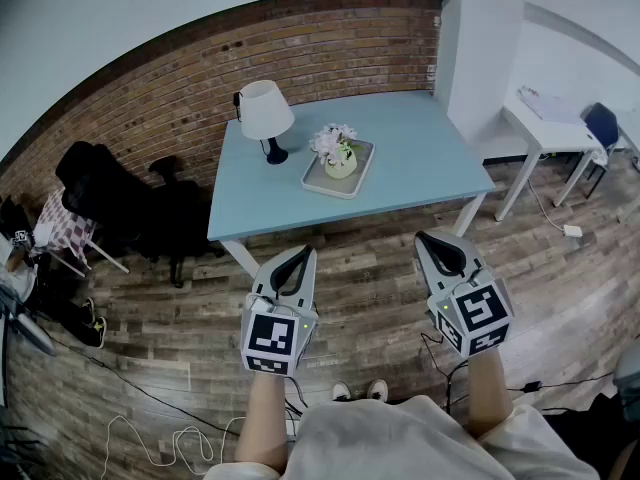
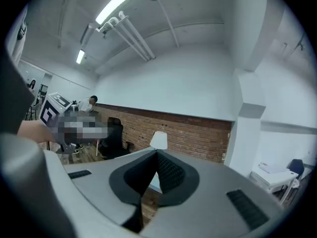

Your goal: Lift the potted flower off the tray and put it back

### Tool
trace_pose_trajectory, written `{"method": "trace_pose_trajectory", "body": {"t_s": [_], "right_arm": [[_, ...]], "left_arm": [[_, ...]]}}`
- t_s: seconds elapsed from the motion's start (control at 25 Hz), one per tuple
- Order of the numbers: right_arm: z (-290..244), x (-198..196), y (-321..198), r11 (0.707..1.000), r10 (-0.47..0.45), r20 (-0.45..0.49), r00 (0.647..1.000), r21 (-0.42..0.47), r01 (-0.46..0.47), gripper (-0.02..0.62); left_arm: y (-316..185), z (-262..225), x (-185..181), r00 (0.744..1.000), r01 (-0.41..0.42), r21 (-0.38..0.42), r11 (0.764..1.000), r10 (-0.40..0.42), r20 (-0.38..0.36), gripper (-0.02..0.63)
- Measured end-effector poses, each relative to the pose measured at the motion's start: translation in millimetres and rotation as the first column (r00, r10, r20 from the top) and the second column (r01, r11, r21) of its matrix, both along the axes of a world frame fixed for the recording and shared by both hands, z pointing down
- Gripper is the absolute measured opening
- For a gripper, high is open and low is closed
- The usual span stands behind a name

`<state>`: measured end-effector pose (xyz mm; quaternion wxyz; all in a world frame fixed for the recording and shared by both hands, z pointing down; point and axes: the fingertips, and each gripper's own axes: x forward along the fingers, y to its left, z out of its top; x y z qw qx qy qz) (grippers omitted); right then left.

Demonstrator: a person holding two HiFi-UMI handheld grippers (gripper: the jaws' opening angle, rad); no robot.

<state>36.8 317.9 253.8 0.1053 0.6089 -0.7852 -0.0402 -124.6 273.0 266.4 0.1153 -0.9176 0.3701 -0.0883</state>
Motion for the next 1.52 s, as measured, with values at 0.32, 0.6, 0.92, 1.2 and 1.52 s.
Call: {"method": "trace_pose_trajectory", "body": {"t_s": [0.32,0.6,0.92,1.2,1.52], "right_arm": [[7.3,12.1,-4.3,1.000,-0.023,0.005,1.000,-0.008,0.023,0.012],[11.1,25.2,-7.7,0.997,-0.074,0.068,0.995,0.015,0.073,0.014],[19.3,31.1,-13.9,0.988,-0.155,0.067,0.986,0.021,0.154,0.031],[26.0,48.5,-32.8,0.990,-0.144,0.070,0.987,0.011,0.144,0.031],[37.0,60.5,-70.8,0.989,-0.144,0.076,0.987,-0.021,0.146,0.031]], "left_arm": [[-3.2,8.0,10.7,1.000,0.012,-0.009,1.000,-0.012,0.004,0.017],[-5.7,18.5,25.4,0.999,0.037,-0.020,0.999,-0.037,0.000,0.017],[-5.2,29.6,48.1,0.999,0.043,-0.041,0.998,-0.042,0.012,0.017],[-22.9,29.7,61.6,0.999,0.049,-0.043,0.998,-0.049,0.010,0.017],[-58.1,35.5,72.1,0.998,0.059,-0.061,0.996,-0.058,0.009,0.017]]}}
